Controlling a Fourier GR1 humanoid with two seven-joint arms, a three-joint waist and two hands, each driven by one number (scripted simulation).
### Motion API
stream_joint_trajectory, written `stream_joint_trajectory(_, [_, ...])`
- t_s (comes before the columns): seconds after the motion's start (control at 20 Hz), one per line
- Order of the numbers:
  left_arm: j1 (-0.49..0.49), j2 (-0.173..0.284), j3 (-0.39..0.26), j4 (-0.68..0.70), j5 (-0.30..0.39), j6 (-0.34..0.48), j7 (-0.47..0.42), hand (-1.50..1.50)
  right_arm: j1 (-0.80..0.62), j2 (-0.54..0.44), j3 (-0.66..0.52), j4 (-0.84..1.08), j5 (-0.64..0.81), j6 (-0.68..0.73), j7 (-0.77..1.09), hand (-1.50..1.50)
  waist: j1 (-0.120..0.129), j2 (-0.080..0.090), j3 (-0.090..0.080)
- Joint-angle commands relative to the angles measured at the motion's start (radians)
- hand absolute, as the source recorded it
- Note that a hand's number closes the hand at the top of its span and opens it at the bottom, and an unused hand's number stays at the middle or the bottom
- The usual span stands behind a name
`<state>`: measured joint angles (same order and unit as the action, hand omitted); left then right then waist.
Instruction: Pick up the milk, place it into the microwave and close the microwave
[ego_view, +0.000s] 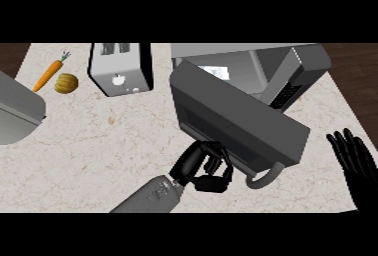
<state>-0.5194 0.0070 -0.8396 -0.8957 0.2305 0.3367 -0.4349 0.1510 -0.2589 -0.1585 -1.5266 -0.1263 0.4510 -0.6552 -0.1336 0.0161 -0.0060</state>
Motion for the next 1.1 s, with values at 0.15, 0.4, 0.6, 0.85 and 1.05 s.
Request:
stream_joint_trajectory(0.15, [-0.087,-0.007,-0.063,-0.038,0.176,0.099,-0.034,1.5,0.015,-0.033,0.03,-0.106,-0.078,0.088,0.058,-1.5,-0.059,0.01,-0.002])
stream_joint_trajectory(0.4, [-0.13,-0.007,-0.052,-0.021,0.267,0.19,-0.07,1.5,-0.025,-0.072,0.023,-0.163,-0.106,0.087,0.122,-1.5,-0.07,0.016,-0.003])
stream_joint_trajectory(0.6, [-0.173,-0.007,-0.006,-0.023,0.349,0.28,-0.07,1.5,-0.036,-0.111,0.007,-0.181,-0.129,0.109,0.144,-1.5,-0.093,0.023,-0.003])
stream_joint_trajectory(0.85, [-0.236,-0.007,-0.002,0.016,0.414,0.356,-0.073,-1.5,-0.068,-0.143,-0.021,-0.214,-0.157,0.104,0.173,-1.5,-0.117,0.029,-0.001])
stream_joint_trajectory(1.05, [-0.297,-0.007,0.021,0.065,0.471,0.393,-0.033,-1.5,-0.09,-0.19,-0.054,-0.214,-0.149,0.115,0.168,-1.5,-0.146,0.036,0.001])
